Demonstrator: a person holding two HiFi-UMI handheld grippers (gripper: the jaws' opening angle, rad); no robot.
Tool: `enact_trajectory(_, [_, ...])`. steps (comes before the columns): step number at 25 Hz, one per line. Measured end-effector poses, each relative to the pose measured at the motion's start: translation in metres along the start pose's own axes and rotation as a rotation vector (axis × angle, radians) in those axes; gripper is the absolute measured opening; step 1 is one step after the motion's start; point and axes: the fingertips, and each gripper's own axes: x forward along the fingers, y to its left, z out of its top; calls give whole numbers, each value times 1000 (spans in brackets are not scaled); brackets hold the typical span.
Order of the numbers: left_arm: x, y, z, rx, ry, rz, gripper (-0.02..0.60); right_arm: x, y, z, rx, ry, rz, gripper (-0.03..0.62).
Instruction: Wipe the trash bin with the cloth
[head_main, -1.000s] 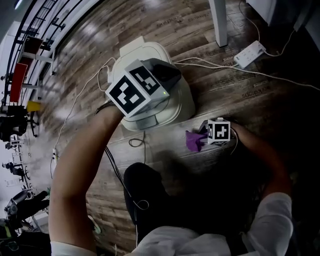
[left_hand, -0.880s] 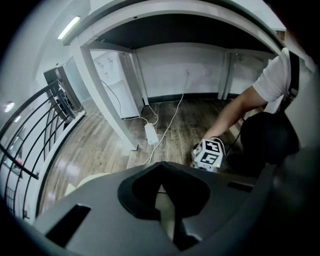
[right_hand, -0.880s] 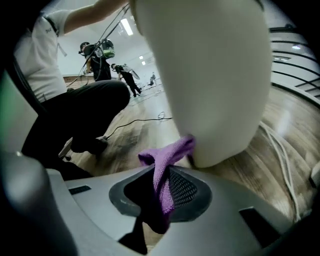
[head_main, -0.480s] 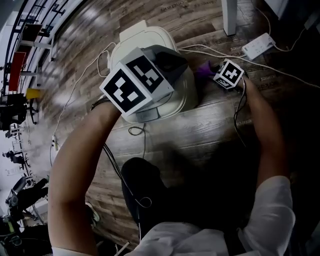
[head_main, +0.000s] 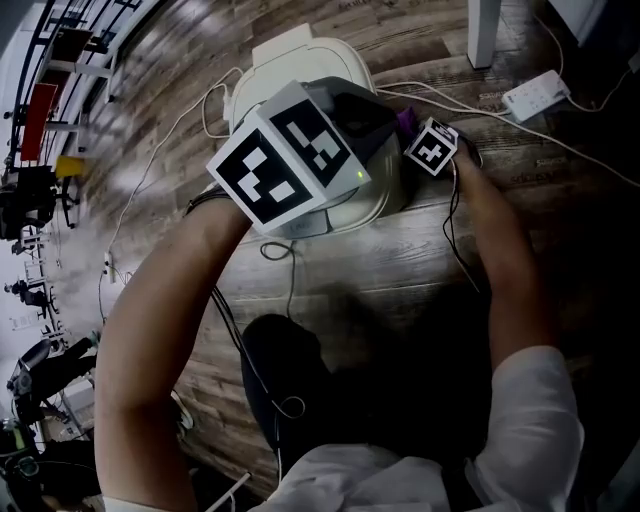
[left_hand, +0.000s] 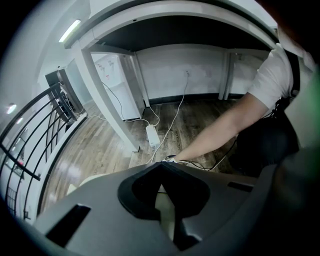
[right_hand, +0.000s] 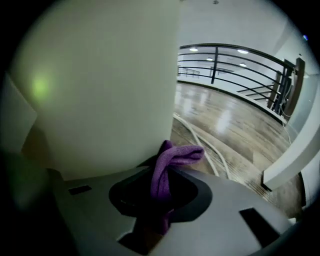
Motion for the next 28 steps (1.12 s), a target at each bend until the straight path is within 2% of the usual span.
enact_trajectory(2, [0, 0, 0, 2, -3, 2, 5, 6, 20, -6, -38, 24, 51, 83])
enact_trajectory(10, [2, 0, 0, 8, -11, 2, 5, 1, 55, -25, -60, 48, 166, 78])
enact_trajectory(17, [0, 0, -1, 4, -12, -2, 5, -10, 92, -52, -34, 104, 295, 78])
enact_trajectory(19, [0, 1, -1, 6, -14, 1, 5, -15, 99, -62, -50, 135, 303, 78])
enact_trajectory(28, [0, 0, -2, 22, -17, 18, 5, -49, 168, -84, -150, 211, 443, 78])
